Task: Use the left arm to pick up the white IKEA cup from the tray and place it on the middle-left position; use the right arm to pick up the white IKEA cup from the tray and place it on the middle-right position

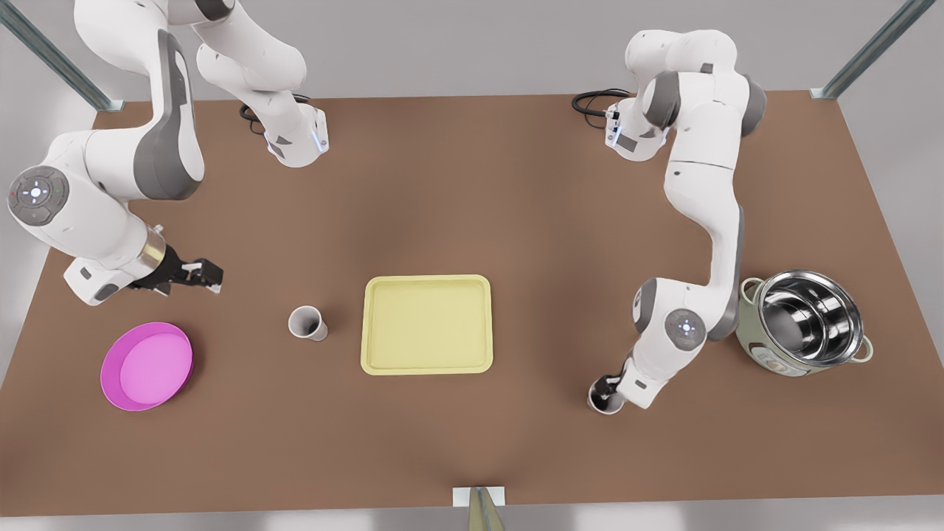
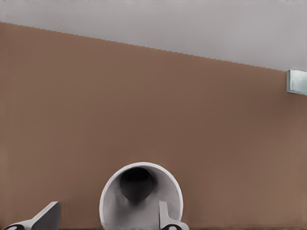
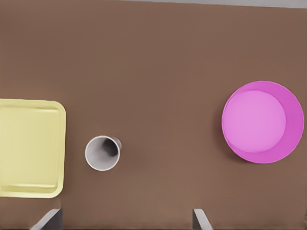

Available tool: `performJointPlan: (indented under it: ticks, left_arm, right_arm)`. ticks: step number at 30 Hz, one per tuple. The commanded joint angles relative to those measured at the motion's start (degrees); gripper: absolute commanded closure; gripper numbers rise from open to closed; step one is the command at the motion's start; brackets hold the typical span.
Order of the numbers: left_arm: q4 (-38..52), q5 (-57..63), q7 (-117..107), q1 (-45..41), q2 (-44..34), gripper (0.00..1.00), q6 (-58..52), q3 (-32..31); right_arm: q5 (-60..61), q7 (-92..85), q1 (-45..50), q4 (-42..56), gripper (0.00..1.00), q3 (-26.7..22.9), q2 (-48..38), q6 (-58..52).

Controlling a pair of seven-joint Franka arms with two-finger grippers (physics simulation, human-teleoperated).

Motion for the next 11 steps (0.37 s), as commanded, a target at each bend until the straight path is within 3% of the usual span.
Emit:
performJointPlan:
  ticks: [1, 3, 4, 6, 11]
  left_arm:
    - [0.5, 1.9, 9.3, 0.0, -7.4, 0.00, -19.6, 0.0]
    - [6.2, 2.0, 9.6, -0.2, -14.7, 0.00, -37.0, -0.3]
    - [1.0, 2.1, 12.0, -0.1, -20.9, 0.00, -36.9, -0.3]
    - [-23.4, 1.8, 15.2, 0.1, -35.8, 0.00, -22.4, -0.2]
    - [-19.1, 1.4, 15.0, 1.4, -33.8, 0.00, -23.1, 0.1]
  right_arm:
    - [0.1, -4.3, -0.3, 1.2, 0.00, -0.1, 0.3, -2.5]
    - [-0.1, -3.9, 0.0, 1.4, 0.00, 0.1, 0.7, -1.9]
    - [-0.2, -3.6, 0.0, 1.4, 0.00, 0.2, 0.7, -1.7]
    - [-0.3, -2.7, 0.3, 1.2, 0.00, 0.4, 0.8, -1.4]
    - [-1.8, -2.7, 1.0, 1.2, 0.00, 0.3, 0.9, -1.5]
